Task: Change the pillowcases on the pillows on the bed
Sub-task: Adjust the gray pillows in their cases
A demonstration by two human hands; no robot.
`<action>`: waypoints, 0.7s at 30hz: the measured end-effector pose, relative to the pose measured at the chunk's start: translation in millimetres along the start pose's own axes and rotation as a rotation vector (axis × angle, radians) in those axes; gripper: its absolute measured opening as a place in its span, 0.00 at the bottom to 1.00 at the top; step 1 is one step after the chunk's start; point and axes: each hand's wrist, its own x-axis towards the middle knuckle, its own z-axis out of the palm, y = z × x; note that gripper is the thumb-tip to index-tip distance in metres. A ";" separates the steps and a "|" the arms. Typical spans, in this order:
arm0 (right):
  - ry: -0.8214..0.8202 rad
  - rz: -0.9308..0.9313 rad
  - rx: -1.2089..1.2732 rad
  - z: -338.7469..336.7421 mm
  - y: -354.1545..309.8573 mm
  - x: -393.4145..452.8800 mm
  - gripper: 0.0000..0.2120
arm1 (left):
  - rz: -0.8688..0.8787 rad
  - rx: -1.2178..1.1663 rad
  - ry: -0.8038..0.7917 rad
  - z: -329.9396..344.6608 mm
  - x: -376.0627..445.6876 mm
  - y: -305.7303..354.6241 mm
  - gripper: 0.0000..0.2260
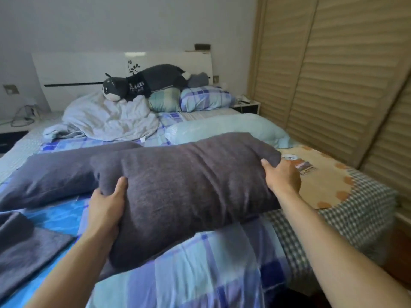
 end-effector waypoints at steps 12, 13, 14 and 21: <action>-0.513 -0.115 -0.259 58.8 34.3 143.7 0.33 | -0.061 0.730 -1.054 262.2 -13.8 8.2 0.29; -0.585 -0.135 -0.307 77.2 41.8 135.6 0.33 | 0.011 0.753 -1.065 259.4 -18.3 -4.8 0.34; -0.613 -0.139 -0.349 91.4 48.2 129.5 0.32 | 0.116 0.781 -1.055 254.3 -13.4 -17.9 0.37; -0.273 -0.127 -0.395 129.6 3.3 72.0 0.23 | 0.177 1.027 -0.688 106.1 80.9 -83.0 0.26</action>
